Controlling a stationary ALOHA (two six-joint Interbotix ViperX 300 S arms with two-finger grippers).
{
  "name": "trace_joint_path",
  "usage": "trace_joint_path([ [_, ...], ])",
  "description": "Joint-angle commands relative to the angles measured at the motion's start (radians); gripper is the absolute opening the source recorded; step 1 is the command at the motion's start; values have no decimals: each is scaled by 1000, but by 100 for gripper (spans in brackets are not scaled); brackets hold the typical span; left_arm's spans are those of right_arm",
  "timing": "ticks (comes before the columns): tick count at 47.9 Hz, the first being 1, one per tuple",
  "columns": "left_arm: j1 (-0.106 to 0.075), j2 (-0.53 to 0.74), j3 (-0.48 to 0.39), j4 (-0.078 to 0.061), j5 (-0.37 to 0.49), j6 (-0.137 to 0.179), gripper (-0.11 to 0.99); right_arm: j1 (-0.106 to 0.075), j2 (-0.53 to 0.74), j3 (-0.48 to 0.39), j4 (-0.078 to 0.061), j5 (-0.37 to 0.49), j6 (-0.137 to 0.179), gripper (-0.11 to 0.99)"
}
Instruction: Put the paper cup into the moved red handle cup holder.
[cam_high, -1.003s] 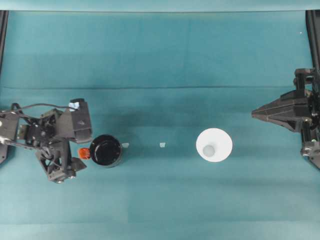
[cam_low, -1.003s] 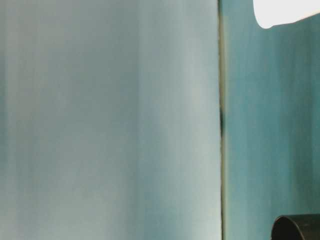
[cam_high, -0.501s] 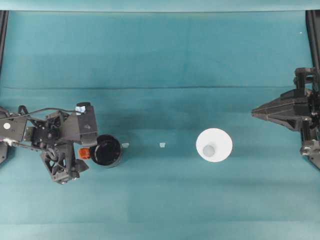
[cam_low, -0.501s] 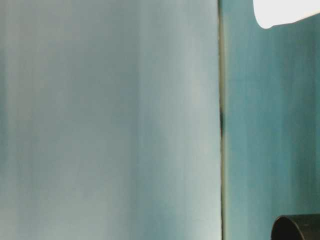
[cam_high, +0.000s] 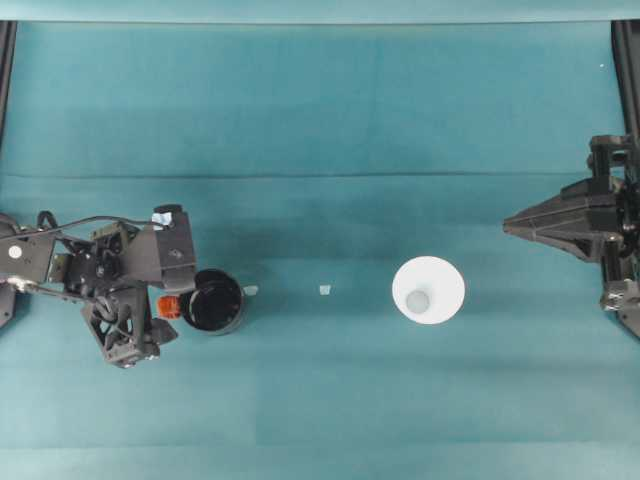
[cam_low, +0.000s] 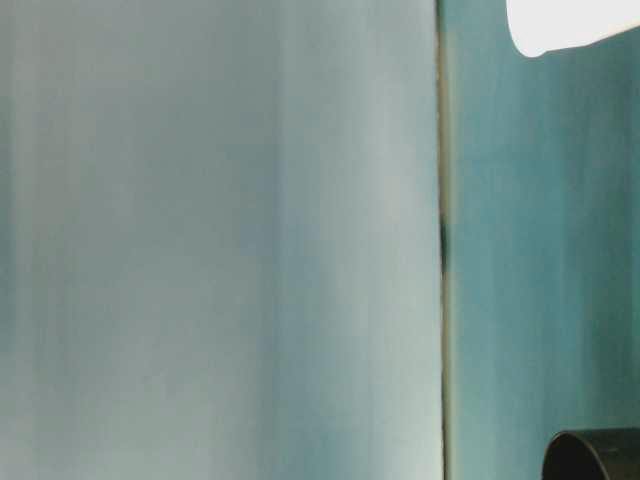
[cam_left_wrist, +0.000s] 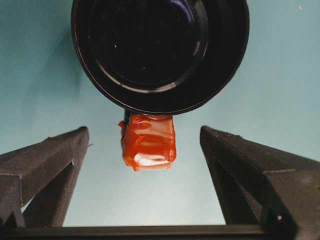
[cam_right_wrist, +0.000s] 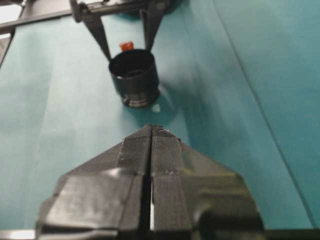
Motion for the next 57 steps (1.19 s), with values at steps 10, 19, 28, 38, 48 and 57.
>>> trace_joint_path([
  [10, -2, 5, -18, 5, -20, 3, 99, -3, 11, -17, 2, -3, 6, -10],
  [19, -2, 9, -18, 6, -20, 3, 99, -3, 12, -15, 3, -5, 6, -10],
  [28, -2, 8, -15, 8, -20, 9, 99, -3, 11, -15, 2, -3, 6, -10],
  [38, 9, 8, -15, 8, -20, 15, 98, -2, 12, -15, 3, -5, 6, -10],
  [48, 15, 8, -9, 8, -61, 23, 62, -3, 12, -15, 3, -5, 6, -10],
  [57, 15, 9, -9, 8, -61, 48, 29, -3, 9, -15, 3, -3, 6, -10],
])
